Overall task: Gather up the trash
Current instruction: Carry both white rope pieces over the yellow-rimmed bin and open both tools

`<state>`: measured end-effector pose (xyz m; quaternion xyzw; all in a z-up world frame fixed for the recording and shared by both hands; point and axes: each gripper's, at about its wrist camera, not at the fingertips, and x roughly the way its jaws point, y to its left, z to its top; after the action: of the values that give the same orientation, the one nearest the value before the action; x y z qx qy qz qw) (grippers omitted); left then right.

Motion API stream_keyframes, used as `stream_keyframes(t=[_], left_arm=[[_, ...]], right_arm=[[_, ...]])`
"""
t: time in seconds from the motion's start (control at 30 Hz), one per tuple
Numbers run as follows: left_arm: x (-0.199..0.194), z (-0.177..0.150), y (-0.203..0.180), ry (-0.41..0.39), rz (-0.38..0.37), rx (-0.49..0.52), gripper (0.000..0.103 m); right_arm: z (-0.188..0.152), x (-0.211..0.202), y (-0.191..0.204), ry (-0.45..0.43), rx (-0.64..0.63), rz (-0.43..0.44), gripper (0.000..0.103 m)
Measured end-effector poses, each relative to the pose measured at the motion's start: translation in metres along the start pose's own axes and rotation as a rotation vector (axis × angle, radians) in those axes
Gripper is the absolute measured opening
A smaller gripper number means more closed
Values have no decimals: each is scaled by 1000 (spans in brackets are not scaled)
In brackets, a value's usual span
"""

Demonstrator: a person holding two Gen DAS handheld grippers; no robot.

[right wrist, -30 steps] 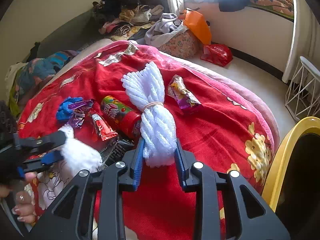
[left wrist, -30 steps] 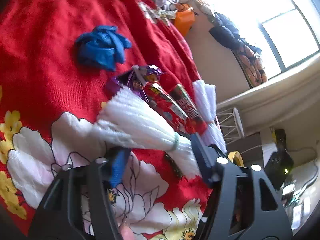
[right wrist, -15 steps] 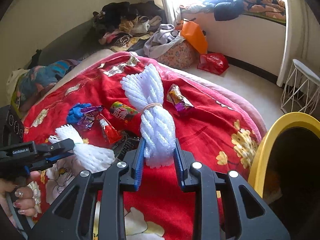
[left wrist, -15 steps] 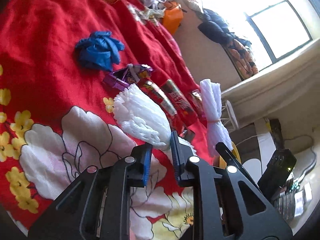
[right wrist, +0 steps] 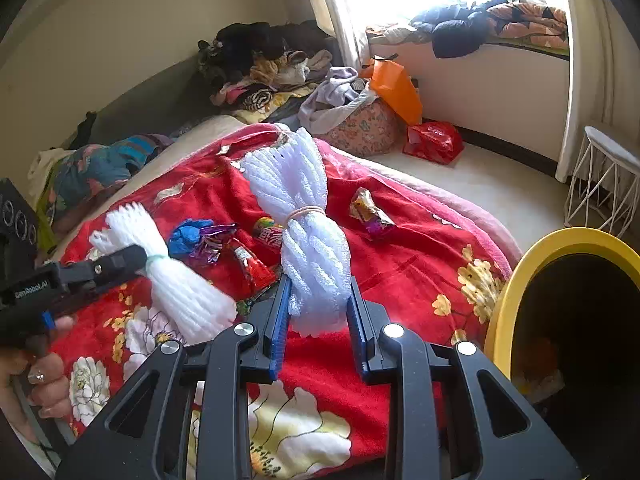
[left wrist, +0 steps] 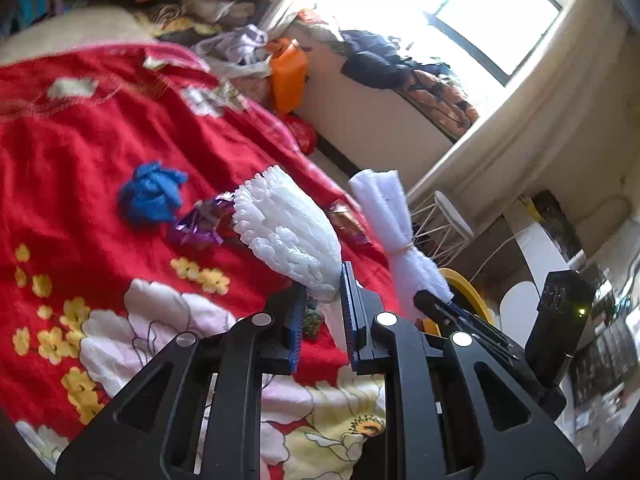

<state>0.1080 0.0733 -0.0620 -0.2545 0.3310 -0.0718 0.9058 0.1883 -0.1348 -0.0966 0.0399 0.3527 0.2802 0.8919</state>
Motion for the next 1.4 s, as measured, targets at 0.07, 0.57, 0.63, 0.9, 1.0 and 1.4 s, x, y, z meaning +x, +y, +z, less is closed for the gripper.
stream_keyframes(t=[0.07, 0.57, 0.63, 0.9, 1.0, 1.4], left_arm=[[-2, 2, -8, -12, 0, 27, 12], [-18, 3, -46, -61, 7, 137, 12], [-22, 3, -54, -78, 9, 161, 12], [-27, 2, -77, -92, -12, 184, 12], [-27, -1, -86, -93, -18, 197, 12], [-17, -17, -117, -70, -47, 264, 12]], right_arm=[[-1, -5, -1, -5, 4, 1, 26], [-3, -54, -14, -62, 40, -46, 26], [-4, -60, -20, -64, 48, -64, 26], [-10, -89, -33, -95, 91, -104, 26], [-10, -100, -38, -116, 97, -110, 26], [-12, -124, -67, -163, 163, -173, 26]])
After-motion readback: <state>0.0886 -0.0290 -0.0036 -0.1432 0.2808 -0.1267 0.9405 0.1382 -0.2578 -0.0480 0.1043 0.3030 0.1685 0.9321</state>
